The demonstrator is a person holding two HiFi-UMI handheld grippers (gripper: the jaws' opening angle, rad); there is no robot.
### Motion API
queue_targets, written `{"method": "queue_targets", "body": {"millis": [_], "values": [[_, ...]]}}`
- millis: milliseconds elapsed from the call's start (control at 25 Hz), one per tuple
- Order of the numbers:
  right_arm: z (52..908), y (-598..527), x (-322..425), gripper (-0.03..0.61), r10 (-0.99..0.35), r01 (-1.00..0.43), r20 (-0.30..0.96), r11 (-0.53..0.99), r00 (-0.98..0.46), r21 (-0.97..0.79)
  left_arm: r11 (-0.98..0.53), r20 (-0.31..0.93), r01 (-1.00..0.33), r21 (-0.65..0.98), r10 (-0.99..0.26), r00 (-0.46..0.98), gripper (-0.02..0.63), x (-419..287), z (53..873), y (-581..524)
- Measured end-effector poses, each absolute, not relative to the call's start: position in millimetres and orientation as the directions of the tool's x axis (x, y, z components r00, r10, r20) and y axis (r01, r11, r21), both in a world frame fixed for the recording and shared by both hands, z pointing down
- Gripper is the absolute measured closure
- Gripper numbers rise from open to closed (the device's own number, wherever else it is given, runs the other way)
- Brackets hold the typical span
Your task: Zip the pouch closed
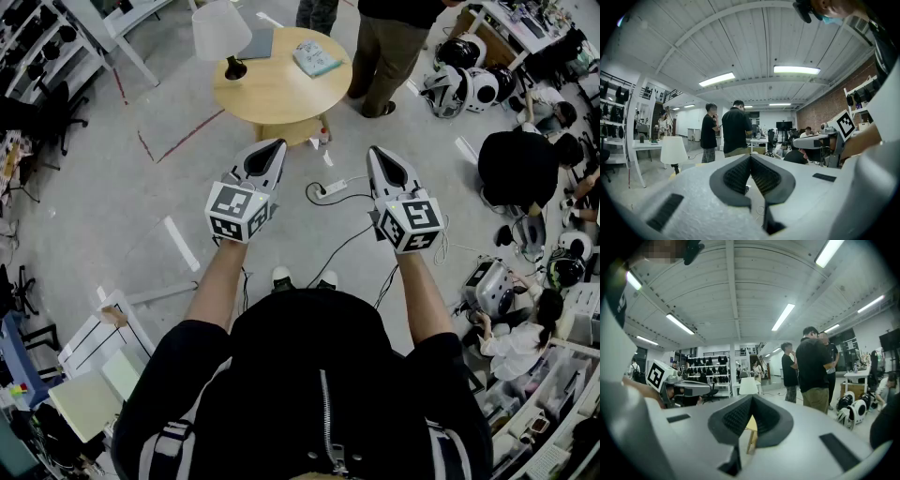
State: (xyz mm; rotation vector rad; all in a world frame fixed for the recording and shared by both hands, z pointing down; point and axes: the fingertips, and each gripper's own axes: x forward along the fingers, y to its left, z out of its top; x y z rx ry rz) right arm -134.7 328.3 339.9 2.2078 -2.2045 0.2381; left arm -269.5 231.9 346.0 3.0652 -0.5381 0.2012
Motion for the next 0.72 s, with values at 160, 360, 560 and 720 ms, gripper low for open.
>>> {"method": "queue_targets", "body": {"millis": [160,360,560,720], "values": [[337,330,-125,0.574,-0.994,-0.995,0.105,-0.014,0.004,-0.095,-0.942,0.125,-0.334,-0.001,-0.332,0.935,0.617,-259,346,235],[339,336,-111,0.574,-0.995,-0.996,0.104,-0.007,-0.003,-0.090,-0.938,0.128,-0.345,-0.002,-0.343,0.931,0.615,-245,348,242],[346,341,-93,0.574,-0.993,-0.994,0.115,0.015,-0.027,-0.109,-0.930,0.128,-0.368,-0.007,-0.366,0.922,0.615,-230,348,251],[352,345,-88,0.574,-0.992,-0.992,0.118,0.036,-0.051,-0.122,-0.920,0.130,-0.393,-0.001,-0.390,0.912,0.615,-226,352,256]]}}
